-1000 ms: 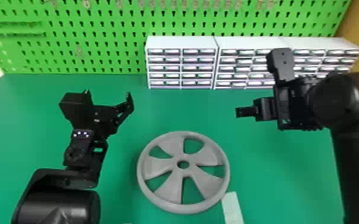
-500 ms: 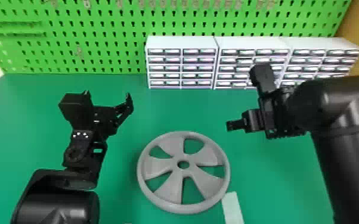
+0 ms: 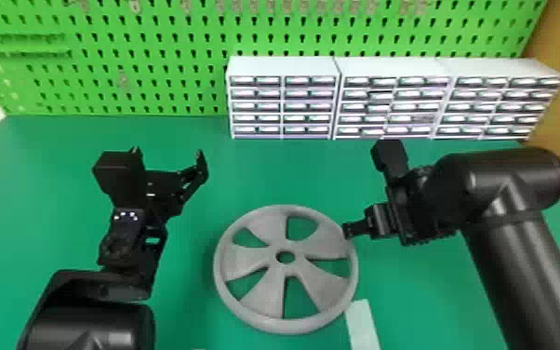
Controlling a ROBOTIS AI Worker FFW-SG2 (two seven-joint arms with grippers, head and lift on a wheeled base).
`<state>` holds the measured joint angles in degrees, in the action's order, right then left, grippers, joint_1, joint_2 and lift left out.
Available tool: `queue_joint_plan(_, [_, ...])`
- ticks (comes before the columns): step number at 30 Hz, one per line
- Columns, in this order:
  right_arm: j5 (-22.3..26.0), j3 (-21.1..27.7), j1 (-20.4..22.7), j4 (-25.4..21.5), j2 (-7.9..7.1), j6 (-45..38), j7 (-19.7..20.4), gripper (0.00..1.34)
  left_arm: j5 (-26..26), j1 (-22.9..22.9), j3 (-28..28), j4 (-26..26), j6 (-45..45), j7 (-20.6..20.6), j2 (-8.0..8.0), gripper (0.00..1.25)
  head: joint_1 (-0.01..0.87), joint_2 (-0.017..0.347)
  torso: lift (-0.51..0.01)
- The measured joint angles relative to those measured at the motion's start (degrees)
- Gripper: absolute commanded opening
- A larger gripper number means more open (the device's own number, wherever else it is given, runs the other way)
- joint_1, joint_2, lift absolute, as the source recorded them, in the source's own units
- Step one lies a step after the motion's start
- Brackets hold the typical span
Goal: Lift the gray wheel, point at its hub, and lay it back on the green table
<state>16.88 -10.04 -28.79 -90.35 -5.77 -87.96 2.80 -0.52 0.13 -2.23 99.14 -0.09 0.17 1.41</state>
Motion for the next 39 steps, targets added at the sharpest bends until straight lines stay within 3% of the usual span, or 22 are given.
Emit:
queue_joint_plan(17, [2.27, -3.32, -0.65, 7.96, 0.41, 6.89, 0.01, 1.16, 0.08, 0.4, -0.23, 0.0, 0.0, 0.0, 0.0, 1.14, 0.692, 0.048, -0.093])
queue_joint_plan(34, [3.28, -6.46, -1.88, 11.7, 0.81, 8.24, -0.01, 1.16, 0.08, 0.4, -0.18, 0.0, 0.0, 0.0, 0.0, 1.14, 0.692, 0.048, -0.093])
queue_joint_plan(39, [3.49, -6.89, -1.89, 11.92, 0.83, 8.04, 0.01, 1.04, 0.08, 0.4, -0.21, 0.0, 0.0, 0.0, 0.0, 1.14, 0.692, 0.048, -0.093])
